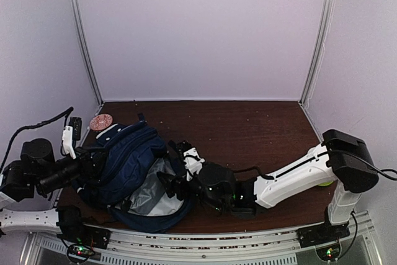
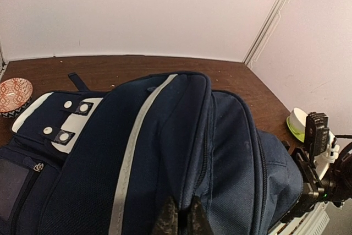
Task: Pack the student bag
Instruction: Zip the student bag at the center of the board.
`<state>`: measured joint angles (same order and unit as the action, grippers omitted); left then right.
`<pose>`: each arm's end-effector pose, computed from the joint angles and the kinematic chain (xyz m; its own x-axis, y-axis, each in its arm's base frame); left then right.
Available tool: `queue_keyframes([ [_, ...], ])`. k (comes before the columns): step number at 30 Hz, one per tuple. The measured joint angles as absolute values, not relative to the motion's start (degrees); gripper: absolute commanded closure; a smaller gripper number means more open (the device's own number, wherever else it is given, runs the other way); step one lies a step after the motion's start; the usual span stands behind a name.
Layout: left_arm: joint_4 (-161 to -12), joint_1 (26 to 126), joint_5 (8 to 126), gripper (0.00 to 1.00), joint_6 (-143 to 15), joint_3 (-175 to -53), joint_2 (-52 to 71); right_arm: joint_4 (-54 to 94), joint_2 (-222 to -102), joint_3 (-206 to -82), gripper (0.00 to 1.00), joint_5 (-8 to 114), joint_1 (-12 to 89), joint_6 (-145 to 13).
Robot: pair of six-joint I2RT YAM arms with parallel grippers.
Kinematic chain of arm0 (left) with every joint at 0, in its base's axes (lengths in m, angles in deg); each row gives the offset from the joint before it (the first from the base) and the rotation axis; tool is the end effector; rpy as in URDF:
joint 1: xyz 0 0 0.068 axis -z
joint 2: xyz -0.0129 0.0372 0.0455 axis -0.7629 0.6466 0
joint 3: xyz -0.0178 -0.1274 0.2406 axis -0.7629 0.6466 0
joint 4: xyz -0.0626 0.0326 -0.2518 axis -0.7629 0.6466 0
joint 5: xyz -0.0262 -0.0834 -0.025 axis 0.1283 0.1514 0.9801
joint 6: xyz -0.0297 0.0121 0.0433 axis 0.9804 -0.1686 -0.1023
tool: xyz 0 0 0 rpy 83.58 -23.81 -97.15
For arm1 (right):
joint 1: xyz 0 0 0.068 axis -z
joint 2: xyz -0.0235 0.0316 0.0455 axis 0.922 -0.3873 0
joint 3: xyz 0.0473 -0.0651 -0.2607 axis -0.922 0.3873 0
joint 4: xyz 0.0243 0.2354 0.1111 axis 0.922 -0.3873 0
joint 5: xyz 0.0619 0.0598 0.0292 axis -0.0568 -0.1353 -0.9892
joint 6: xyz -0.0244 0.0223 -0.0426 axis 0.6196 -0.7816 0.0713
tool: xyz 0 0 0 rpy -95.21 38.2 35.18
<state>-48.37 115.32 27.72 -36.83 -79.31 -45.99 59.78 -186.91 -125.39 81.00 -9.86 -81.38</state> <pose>0.0521 -0.0702 0.3034 -0.4601 -0.2902 -0.8391 0.3666 0.7987 -0.4772 0.1023 0.3912 0.2022 -0.3553 0.0454 -0.9336 -0.7621 0.5643 0.3175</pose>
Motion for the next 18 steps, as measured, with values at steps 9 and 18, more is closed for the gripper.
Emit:
queue_keyframes([
  [9, -51.8, 115.2, 29.1, 1.00, -36.7, -77.4, -45.1, 66.2, -191.2, -131.5, 0.17, 93.2, -11.5, -77.0],
  [18, -55.1, 115.1, 29.9, 1.00, -35.9, -75.8, -44.0, 65.7, -191.2, -131.5, 0.17, 102.0, -11.5, -77.6],
])
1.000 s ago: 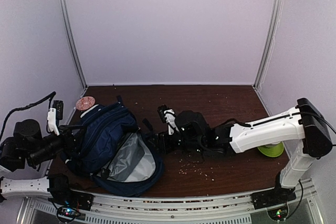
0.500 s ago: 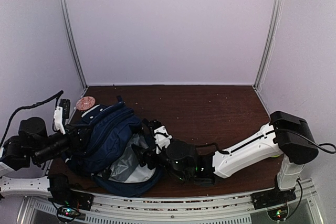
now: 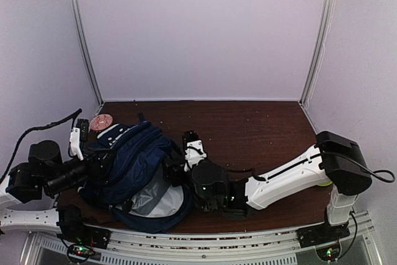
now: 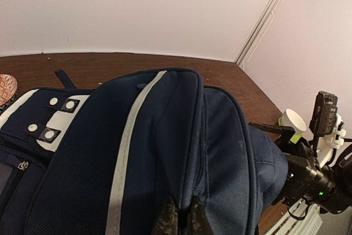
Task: Pack the student bag
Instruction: Zip the student bag at the center of the board.
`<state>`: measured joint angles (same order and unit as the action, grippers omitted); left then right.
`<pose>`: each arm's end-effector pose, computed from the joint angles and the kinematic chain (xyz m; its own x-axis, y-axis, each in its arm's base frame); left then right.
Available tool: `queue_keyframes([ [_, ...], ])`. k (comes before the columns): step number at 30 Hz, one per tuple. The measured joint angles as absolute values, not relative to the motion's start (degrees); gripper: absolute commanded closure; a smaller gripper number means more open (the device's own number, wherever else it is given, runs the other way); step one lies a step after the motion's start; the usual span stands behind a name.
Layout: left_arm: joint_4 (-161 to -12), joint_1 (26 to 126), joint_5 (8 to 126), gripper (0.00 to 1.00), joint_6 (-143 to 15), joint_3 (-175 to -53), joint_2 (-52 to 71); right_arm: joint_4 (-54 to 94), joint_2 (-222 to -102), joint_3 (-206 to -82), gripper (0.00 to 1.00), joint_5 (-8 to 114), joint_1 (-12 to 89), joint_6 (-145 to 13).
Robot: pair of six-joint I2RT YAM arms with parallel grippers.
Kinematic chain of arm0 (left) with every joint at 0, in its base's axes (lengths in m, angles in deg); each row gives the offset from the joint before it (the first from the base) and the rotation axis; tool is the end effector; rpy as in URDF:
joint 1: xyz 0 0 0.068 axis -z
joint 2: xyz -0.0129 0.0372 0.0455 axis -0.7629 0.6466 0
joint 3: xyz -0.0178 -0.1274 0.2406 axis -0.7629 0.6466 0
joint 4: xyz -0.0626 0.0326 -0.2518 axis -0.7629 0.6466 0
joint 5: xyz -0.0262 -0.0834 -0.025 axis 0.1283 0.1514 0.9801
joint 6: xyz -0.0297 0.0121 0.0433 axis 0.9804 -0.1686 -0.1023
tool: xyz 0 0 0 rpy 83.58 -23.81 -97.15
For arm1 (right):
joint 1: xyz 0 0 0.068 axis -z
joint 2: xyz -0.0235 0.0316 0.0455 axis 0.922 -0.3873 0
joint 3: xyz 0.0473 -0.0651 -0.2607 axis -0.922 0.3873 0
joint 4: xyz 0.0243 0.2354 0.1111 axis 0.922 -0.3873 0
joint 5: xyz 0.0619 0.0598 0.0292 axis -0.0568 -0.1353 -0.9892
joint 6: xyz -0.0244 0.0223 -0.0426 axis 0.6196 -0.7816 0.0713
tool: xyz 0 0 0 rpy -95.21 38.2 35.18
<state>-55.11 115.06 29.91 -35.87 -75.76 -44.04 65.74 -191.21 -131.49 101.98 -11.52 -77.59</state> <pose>0.0581 -0.0852 0.2926 -0.4770 -0.3086 -0.8229 0.3832 0.7696 -0.5107 0.1055 0.4098 0.2173 -0.2020 0.2120 -0.9562 -0.5772 0.7630 0.2910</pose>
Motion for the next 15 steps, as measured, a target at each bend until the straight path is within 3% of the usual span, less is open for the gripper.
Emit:
queue_keyframes([
  [7, -55.9, 115.0, 30.7, 1.00, -36.2, -75.6, -43.8, 52.1, -178.9, -118.8, 0.21, 101.3, -11.2, -84.3],
  [15, -59.4, 114.9, 31.1, 1.00, -36.7, -74.2, -41.7, 32.0, -171.6, -122.2, 0.25, 81.9, -10.2, -96.1],
])
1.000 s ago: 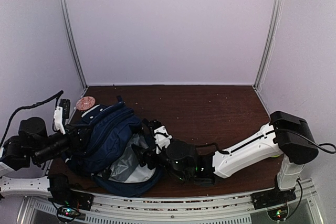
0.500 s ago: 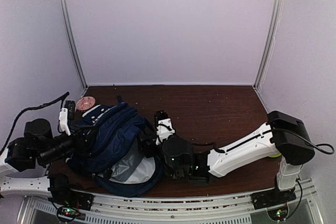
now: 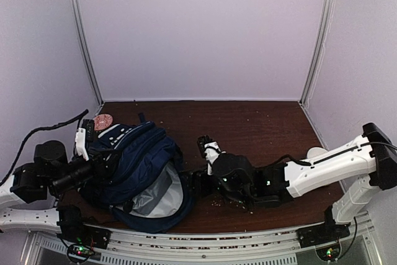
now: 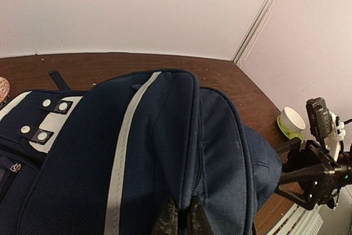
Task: Pack the student bag
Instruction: Zip the student bag at the center of the board.
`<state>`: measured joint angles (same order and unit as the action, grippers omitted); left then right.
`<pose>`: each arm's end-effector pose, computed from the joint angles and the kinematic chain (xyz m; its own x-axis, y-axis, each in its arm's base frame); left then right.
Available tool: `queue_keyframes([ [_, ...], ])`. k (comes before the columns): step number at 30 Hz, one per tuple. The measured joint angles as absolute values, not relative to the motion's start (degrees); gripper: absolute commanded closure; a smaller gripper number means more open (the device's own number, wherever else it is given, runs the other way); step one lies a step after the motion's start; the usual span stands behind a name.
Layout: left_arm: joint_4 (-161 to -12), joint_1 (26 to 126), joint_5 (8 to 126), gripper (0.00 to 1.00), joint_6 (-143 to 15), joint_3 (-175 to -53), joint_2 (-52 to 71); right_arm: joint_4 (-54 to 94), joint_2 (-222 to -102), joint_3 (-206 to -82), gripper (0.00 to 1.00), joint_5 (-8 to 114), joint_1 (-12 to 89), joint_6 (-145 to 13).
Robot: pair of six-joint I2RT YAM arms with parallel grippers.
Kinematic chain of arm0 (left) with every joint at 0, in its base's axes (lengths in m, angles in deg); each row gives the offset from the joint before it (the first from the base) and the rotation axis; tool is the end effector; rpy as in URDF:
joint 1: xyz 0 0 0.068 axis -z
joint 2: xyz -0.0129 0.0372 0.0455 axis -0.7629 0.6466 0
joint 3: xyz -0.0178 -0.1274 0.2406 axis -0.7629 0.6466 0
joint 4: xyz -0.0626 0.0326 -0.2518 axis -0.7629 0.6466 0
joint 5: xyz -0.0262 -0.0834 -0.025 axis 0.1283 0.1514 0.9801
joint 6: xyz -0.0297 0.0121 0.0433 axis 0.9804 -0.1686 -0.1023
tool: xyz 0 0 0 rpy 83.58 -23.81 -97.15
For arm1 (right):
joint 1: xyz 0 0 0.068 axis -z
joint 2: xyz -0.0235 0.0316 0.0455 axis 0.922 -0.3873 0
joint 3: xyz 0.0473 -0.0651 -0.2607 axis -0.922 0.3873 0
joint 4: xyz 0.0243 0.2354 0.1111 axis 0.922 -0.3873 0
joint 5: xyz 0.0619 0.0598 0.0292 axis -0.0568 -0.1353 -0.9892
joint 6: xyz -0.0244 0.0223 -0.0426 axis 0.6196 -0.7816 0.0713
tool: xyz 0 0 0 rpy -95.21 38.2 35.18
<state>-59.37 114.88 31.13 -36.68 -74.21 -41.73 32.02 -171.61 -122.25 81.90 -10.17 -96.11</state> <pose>0.0627 -0.0959 0.2875 -0.4788 -0.2968 -0.8263 0.4020 0.7626 -0.5068 0.0892 0.3403 0.2314 -0.5822 -0.0264 -0.8126 -0.6140 0.6694 0.4182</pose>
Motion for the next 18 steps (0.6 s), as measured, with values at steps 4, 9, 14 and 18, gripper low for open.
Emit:
queue_keyframes([
  [4, -60.7, 114.8, 31.9, 1.00, -36.8, -74.1, -40.1, 25.7, -175.6, -128.5, 0.27, 73.5, -10.2, -99.2],
  [9, -61.7, 114.7, 33.1, 1.00, -36.8, -74.1, -38.6, 19.8, -181.4, -133.2, 0.32, 69.4, -9.8, -101.5],
  [14, -61.9, 114.7, 33.7, 1.00, -36.8, -74.0, -38.3, 14.3, -185.2, -134.4, 0.48, 69.3, -7.5, -104.0],
  [18, -62.9, 114.7, 33.9, 1.00, -36.8, -73.7, -37.9, 11.9, -186.1, -134.6, 0.76, 68.8, -5.6, -104.7],
])
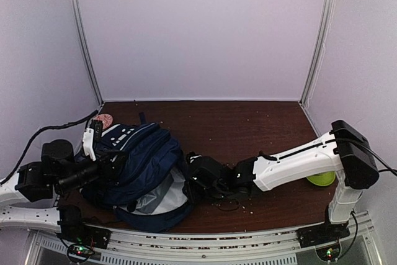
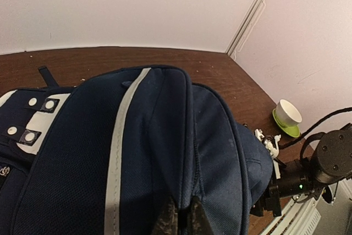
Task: Pack the student bag
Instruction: Zip the student bag at the center of the board.
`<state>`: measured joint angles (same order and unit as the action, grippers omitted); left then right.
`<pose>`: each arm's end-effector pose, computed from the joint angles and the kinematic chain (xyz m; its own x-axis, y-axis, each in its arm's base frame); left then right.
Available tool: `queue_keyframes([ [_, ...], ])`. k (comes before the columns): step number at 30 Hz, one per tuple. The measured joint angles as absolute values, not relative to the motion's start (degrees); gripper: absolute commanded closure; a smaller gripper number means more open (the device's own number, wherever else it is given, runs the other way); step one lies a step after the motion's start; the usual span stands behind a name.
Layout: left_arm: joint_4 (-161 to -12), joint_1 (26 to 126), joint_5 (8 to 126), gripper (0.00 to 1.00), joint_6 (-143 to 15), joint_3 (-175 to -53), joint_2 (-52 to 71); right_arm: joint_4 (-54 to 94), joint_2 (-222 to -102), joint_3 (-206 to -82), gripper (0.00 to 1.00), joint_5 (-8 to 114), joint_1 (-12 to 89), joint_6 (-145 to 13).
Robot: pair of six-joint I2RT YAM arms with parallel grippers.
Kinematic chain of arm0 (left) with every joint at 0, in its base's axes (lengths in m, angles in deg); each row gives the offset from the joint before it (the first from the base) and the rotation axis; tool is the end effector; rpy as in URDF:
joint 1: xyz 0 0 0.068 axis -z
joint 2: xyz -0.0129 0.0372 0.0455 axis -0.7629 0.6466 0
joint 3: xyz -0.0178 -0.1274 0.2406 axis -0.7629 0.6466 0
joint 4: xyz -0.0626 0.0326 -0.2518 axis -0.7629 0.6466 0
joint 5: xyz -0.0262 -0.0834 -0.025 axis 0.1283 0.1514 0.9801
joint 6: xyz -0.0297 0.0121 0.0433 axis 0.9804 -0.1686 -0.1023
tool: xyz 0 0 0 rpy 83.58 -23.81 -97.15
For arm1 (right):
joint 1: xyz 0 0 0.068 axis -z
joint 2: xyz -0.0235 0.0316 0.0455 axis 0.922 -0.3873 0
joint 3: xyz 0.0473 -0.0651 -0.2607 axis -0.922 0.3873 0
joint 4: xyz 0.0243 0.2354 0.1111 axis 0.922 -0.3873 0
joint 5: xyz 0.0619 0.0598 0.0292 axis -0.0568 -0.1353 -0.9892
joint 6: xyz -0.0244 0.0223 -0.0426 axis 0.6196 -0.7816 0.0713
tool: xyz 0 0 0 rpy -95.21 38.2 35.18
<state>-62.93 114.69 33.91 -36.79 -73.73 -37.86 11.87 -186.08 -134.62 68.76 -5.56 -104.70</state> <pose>0.0678 -0.1097 0.2840 -0.5053 -0.2686 -0.8201 0.4263 0.7486 -0.5078 0.1202 0.3712 0.1792 -0.8110 -0.2247 -0.5401 -0.4855 0.7736 0.4072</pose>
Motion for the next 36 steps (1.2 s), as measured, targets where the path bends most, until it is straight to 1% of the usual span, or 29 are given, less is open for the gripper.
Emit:
queue_keyframes([
  [3, -64.5, 114.7, 33.9, 1.00, -36.9, -73.7, -36.6, 11.2, -186.1, -134.7, 0.97, 69.0, -4.5, -105.4],
  [4, -65.3, 114.7, 33.9, 1.00, -37.0, -73.7, -35.7, 11.2, -186.0, -134.4, 1.00, 69.1, -4.0, -105.9],
  [8, -69.7, 114.7, 34.6, 1.00, -38.1, -73.9, -31.0, 11.8, -183.1, -130.7, 1.00, 70.1, -0.7, -105.8],
  [13, -76.7, 114.7, 37.8, 1.00, -40.2, -78.5, -18.3, 12.5, -176.2, -125.2, 1.00, 70.4, 6.9, -104.9],
  [14, -78.5, 114.5, 39.0, 1.00, -40.5, -80.2, -15.0, 12.1, -175.1, -124.3, 1.00, 70.5, 8.5, -104.3],
  [15, -84.8, 113.0, 43.5, 1.00, -41.1, -84.6, -5.0, 10.7, -173.0, -122.4, 1.00, 71.8, 13.2, -102.7],
  [16, -84.8, 113.0, 43.5, 1.00, -41.1, -84.6, -5.0, 10.6, -173.0, -122.4, 1.00, 71.9, 13.2, -102.7],
  [18, -86.6, 111.5, 47.0, 1.00, -41.2, -87.6, 0.5, 10.1, -172.5, -121.7, 1.00, 72.4, 16.1, -101.7],
  [24, -90.0, 107.6, 57.1, 1.00, -41.4, -103.3, 20.8, 13.1, -171.0, -118.1, 1.00, 73.5, 23.0, -101.5],
  [28, -90.0, 106.7, 61.6, 1.00, -41.5, -111.1, 28.8, 14.5, -169.6, -114.9, 1.00, 75.3, 25.3, -102.8],
  [29, -89.9, 106.2, 62.9, 1.00, -41.5, -112.5, 30.1, 14.9, -169.5, -114.5, 0.98, 75.6, 25.8, -103.0],
  [30, -89.9, 105.7, 63.9, 1.00, -41.5, -113.4, 30.9, 15.2, -169.5, -114.2, 0.92, 75.6, 26.1, -103.1],
  [32, -89.6, 104.9, 65.7, 1.00, -41.5, -114.5, 31.7, 16.0, -169.4, -113.6, 0.74, 75.3, 26.5, -103.2],
  [33, -89.6, 104.6, 66.5, 1.00, -41.5, -114.6, 31.7, 16.3, -169.0, -113.2, 0.66, 75.2, 26.6, -103.0],
  [34, -89.4, 104.3, 67.1, 0.98, -41.4, -114.6, 31.6, 16.6, -168.2, -112.7, 0.59, 74.9, 26.7, -103.3],
  [35, -89.3, 104.2, 67.5, 0.90, -41.4, -114.5, 31.5, 16.8, -167.0, -111.9, 0.54, 74.5, 26.7, -103.2],
  [36, -89.2, 104.2, 67.8, 0.80, -41.3, -114.2, 31.2, 16.9, -165.9, -111.2, 0.49, 74.0, 26.7, -103.6],
])
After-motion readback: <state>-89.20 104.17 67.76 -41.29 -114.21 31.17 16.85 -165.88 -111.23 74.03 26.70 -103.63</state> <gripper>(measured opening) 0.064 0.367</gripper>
